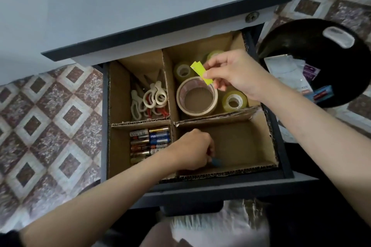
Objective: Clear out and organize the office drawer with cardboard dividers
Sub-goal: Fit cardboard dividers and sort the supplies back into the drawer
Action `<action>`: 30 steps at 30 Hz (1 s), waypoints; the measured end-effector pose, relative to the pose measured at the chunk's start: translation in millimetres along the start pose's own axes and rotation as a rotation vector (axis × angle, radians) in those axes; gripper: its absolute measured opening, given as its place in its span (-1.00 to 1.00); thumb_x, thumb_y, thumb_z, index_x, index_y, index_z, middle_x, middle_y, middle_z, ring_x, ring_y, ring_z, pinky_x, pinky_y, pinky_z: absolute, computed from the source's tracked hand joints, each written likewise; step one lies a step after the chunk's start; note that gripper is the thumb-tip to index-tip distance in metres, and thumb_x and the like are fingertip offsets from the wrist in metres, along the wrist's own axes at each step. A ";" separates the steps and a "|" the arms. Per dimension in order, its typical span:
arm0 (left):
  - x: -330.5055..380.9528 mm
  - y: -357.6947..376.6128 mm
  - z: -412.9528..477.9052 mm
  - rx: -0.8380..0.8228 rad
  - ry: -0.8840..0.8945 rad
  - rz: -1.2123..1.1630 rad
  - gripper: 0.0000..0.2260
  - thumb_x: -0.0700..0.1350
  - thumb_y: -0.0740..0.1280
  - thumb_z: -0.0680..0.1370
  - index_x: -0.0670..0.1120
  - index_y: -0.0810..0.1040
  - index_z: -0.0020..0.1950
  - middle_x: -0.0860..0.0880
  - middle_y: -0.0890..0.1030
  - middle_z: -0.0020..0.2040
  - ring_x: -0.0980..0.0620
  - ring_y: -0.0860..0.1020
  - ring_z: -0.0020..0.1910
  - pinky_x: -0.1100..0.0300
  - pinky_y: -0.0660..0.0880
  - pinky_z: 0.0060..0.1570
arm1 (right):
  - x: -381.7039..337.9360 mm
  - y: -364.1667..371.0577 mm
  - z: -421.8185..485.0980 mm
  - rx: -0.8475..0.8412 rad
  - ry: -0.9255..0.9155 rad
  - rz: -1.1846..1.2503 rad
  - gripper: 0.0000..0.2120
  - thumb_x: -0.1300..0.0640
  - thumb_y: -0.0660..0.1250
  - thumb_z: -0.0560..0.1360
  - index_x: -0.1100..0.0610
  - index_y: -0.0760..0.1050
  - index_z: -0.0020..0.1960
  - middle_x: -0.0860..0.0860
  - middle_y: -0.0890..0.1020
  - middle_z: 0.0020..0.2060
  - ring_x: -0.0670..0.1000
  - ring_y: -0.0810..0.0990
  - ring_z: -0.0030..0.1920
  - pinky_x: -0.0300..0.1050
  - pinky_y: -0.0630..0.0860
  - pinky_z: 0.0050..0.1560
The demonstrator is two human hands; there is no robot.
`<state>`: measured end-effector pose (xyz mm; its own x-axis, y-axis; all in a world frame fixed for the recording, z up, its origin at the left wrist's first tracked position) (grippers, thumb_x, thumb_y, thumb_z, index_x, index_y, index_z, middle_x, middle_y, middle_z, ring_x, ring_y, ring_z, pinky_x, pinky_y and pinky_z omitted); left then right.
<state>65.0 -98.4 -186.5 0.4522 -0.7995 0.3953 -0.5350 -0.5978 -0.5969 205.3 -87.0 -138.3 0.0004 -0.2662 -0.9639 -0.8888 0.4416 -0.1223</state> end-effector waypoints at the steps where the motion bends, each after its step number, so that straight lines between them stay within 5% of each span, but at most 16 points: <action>1: -1.7 -0.7 3.3 -0.002 -0.017 0.002 -0.86 -0.20 0.33 0.52 -0.11 0.61 0.05 -0.06 0.60 0.05 -0.01 0.53 0.07 0.17 0.46 0.08 | 2.8 1.8 0.8 -0.007 0.007 -0.004 -0.85 0.33 0.36 0.45 0.10 0.56 -0.16 -0.03 0.59 -0.44 -0.15 0.50 -0.49 -0.33 0.40 -0.49; 8: -10.8 4.2 19.4 -0.057 -0.099 0.195 -0.82 -0.28 0.30 0.52 -0.24 0.54 0.11 -0.19 0.57 0.13 -0.12 0.54 0.11 0.13 0.46 0.04 | 8.4 4.2 4.7 -0.003 0.019 0.006 -0.87 0.34 0.36 0.45 0.13 0.57 -0.16 0.03 0.58 -0.40 -0.13 0.49 -0.50 -0.31 0.39 -0.50; 14: -14.1 9.6 24.4 -0.116 -0.121 0.216 -0.72 -0.19 0.48 0.41 -0.22 0.56 0.07 -0.15 0.60 0.09 -0.09 0.55 0.07 0.19 0.42 -0.09 | 8.9 3.7 5.4 -0.005 0.016 -0.004 -0.88 0.33 0.36 0.44 0.13 0.58 -0.17 0.00 0.58 -0.42 -0.12 0.49 -0.50 -0.31 0.38 -0.51; 30: -5.3 7.8 21.5 -0.033 -0.018 0.359 -0.83 -0.30 0.33 0.49 -0.19 0.57 0.07 -0.15 0.58 0.09 -0.11 0.57 0.04 0.12 0.50 -0.04 | 7.5 1.4 5.4 -0.003 0.022 -0.002 -0.83 0.34 0.36 0.45 0.09 0.55 -0.22 -0.07 0.56 -0.50 -0.10 0.50 -0.49 -0.30 0.39 -0.50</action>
<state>73.8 -97.5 -208.3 0.2435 -0.9578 0.1524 -0.6848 -0.2811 -0.6723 206.5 -83.7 -146.9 -0.0082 -0.2859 -0.9582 -0.8902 0.4385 -0.1232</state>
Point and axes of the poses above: each hand's wrist, its own z-axis towards the middle knuckle, its own y-axis out of the palm, x = y × z, the point moved 7 cm from there along z, towards the middle knuckle
